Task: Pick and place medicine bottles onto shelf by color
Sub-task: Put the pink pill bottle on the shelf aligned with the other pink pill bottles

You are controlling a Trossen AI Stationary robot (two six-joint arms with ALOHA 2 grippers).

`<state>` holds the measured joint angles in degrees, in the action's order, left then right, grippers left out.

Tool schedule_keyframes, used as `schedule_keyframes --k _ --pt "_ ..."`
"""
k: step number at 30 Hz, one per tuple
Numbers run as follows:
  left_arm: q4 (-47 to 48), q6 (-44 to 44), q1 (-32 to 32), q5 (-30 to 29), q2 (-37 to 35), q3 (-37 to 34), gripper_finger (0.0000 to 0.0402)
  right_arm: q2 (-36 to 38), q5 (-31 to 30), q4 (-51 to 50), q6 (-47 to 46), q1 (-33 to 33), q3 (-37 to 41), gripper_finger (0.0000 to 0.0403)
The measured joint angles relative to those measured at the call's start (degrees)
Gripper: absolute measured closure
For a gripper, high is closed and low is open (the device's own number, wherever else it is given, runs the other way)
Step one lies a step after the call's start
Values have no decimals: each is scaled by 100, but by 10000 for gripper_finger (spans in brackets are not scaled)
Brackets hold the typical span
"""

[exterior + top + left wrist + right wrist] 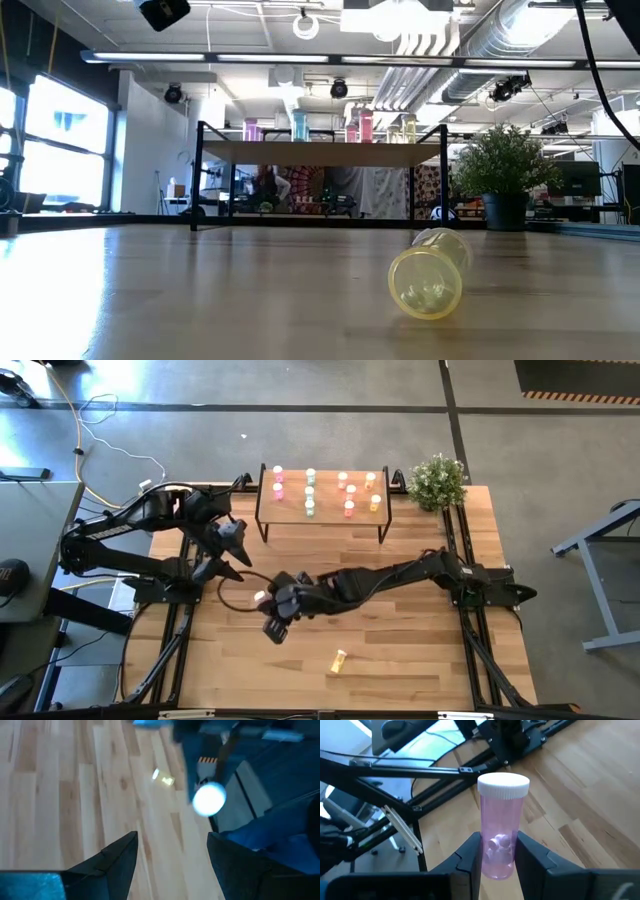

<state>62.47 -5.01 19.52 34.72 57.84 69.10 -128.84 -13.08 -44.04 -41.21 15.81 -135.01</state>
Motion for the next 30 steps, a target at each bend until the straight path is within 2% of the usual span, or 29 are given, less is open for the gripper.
schedule_keyframes --k 3,7,18,30 --pt "-409 294 -171 -15 0 0 174 2 318 -84 120 -146 4 320" --pt "-787 565 -377 -170 0 0 174 7 454 -176 365 -283 4 320" --pt "-839 934 -827 -699 332 0 174 123 732 -209 977 -507 8 320" --pt "-1046 1199 -943 -736 470 0 174 223 802 -244 1284 -603 8 320"
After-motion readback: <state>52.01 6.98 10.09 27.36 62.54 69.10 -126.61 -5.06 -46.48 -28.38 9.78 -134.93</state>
